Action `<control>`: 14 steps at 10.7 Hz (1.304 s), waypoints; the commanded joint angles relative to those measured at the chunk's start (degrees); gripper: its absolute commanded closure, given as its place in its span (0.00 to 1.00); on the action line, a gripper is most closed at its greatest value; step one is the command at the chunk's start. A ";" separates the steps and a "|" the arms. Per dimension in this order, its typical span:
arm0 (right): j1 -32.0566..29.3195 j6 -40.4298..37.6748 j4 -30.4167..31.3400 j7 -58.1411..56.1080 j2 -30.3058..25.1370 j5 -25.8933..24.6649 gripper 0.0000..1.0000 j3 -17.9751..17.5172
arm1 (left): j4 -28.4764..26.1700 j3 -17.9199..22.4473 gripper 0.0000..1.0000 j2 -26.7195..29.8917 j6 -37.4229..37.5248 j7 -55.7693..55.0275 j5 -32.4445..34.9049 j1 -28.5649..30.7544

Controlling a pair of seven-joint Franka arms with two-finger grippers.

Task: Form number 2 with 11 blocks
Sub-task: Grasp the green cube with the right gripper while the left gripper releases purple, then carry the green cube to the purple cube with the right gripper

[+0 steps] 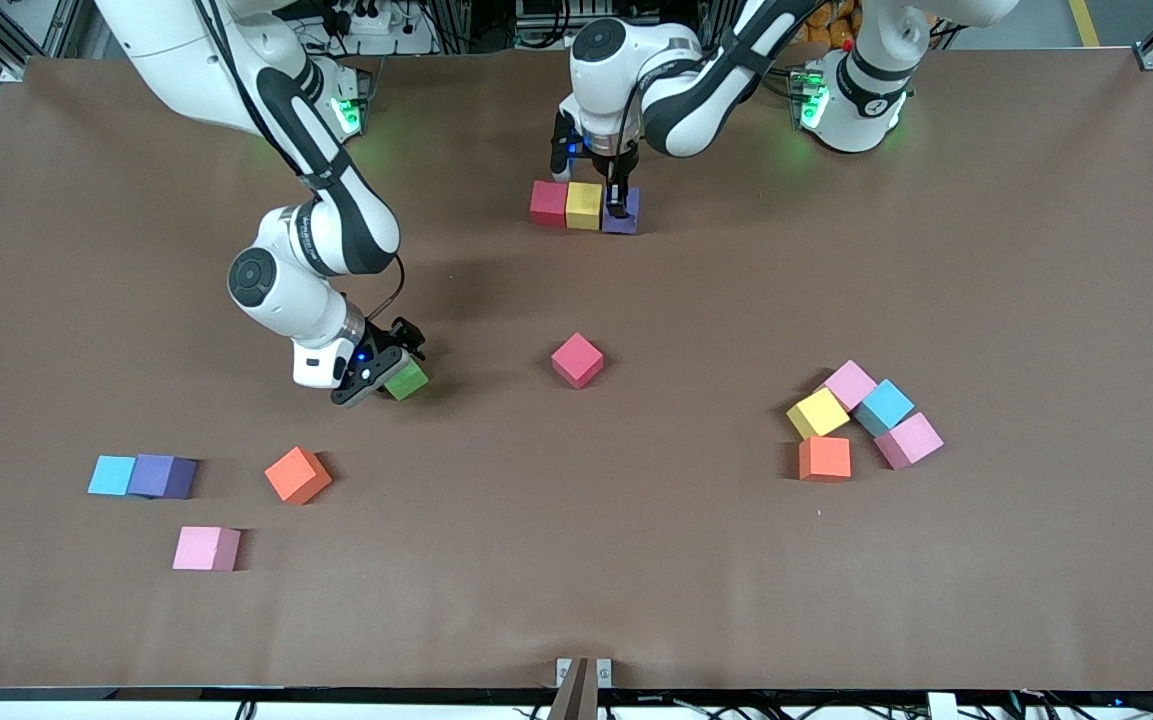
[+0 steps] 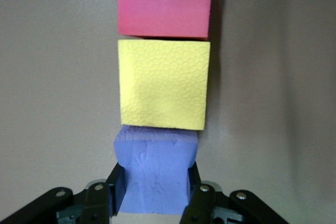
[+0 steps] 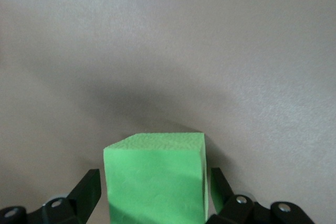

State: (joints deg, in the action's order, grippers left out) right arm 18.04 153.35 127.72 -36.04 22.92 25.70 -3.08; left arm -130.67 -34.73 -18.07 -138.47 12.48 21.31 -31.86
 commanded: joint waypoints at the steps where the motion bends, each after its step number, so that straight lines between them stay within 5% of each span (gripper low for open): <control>1: 0.51 -0.68 0.52 0.88 -0.86 0.41 0.17 0.35 | 0.15 -0.07 0.74 -0.92 -1.71 0.53 2.24 0.05; 6: 0.59 -0.77 -2.29 2.02 -0.95 0.50 0.69 0.18 | 0.15 -0.07 0.72 -1.53 -1.72 0.53 2.24 0.13; 7: 1.20 -0.86 -2.73 4.37 -1.21 0.50 0.79 0.09 | 0.24 -0.07 0.65 -1.62 -1.72 0.44 2.24 0.13; 8: 2.52 -0.86 -2.82 6.75 -1.82 0.50 0.80 0.09 | 0.24 -0.07 0.42 -1.71 -1.81 -0.34 2.24 0.13; 9: 4.36 -0.86 -2.91 10.51 -2.18 0.50 0.80 0.09 | 0.24 -0.07 0.00 -1.62 -1.72 -0.61 2.15 0.13; 14: 15.08 -0.60 -3.09 31.87 -2.71 0.50 0.78 0.26 | 0.07 -0.07 0.00 0.04 -1.55 -0.79 2.15 0.57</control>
State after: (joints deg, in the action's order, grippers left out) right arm 31.15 153.18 124.22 -9.29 21.34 25.69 -3.25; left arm -130.39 -34.69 -19.43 -139.58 12.38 22.01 -31.75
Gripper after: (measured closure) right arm 0.445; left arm 0.000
